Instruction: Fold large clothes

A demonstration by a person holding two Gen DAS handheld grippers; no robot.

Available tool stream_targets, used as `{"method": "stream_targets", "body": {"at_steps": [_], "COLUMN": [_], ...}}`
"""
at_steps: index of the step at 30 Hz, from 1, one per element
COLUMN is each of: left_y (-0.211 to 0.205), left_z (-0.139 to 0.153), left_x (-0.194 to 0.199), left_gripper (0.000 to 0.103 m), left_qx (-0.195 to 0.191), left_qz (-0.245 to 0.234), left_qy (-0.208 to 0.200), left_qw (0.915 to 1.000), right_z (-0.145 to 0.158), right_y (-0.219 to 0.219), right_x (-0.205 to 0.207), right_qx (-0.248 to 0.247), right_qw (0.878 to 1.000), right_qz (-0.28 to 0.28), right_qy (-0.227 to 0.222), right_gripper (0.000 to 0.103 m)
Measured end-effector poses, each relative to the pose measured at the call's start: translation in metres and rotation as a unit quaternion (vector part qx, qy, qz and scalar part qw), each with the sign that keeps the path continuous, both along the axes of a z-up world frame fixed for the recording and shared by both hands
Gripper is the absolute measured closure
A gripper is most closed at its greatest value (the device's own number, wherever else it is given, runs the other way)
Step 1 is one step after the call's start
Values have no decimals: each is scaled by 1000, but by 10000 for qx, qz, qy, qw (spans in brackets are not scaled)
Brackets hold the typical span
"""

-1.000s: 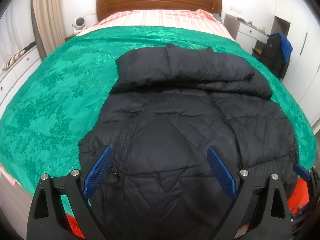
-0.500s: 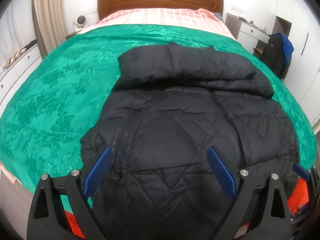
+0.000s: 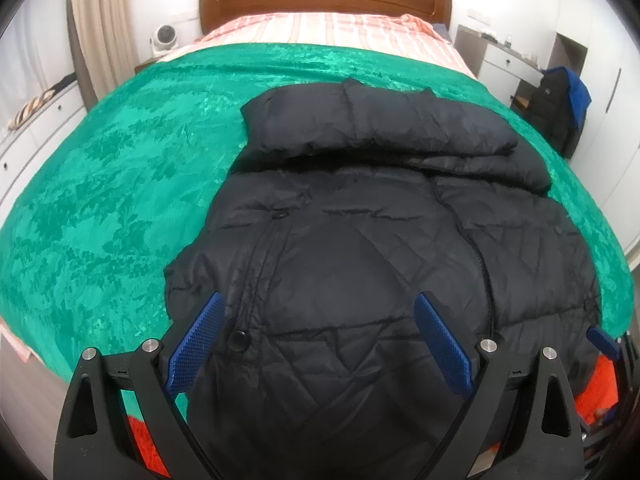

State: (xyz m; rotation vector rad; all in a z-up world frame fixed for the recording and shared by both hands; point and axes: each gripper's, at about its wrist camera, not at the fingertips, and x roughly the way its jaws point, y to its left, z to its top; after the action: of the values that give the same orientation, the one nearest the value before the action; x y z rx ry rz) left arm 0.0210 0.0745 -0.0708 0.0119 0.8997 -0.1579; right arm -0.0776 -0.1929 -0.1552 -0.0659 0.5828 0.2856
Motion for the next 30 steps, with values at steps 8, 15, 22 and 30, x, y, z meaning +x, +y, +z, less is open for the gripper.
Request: {"method": "stream_targets", "body": {"at_steps": [8,15,22,30], "left_y": [1,0,0,3], "left_z": [-2,-3,-3,-6], "left_x": [-1,-1,-1,-3], "left_gripper": [7,7,7,7], "left_qx": [-11,-3,-4,137], "left_qz": [18,15,14,-14], "left_qy": [34,42,49,140], "left_qw": [10000,10000,10000,9998], "right_z": [0,-1,-1,1], "right_y": [0,0,0,-8], "right_x": [0,0,0,1], "right_qx": [-2,-6,-9,135], "right_qw": [10000,10000,10000,9999], "right_qz": [2,3,5,1], "right_qy": [3,6,7,48], "right_gripper": [10,10,10,10]}}
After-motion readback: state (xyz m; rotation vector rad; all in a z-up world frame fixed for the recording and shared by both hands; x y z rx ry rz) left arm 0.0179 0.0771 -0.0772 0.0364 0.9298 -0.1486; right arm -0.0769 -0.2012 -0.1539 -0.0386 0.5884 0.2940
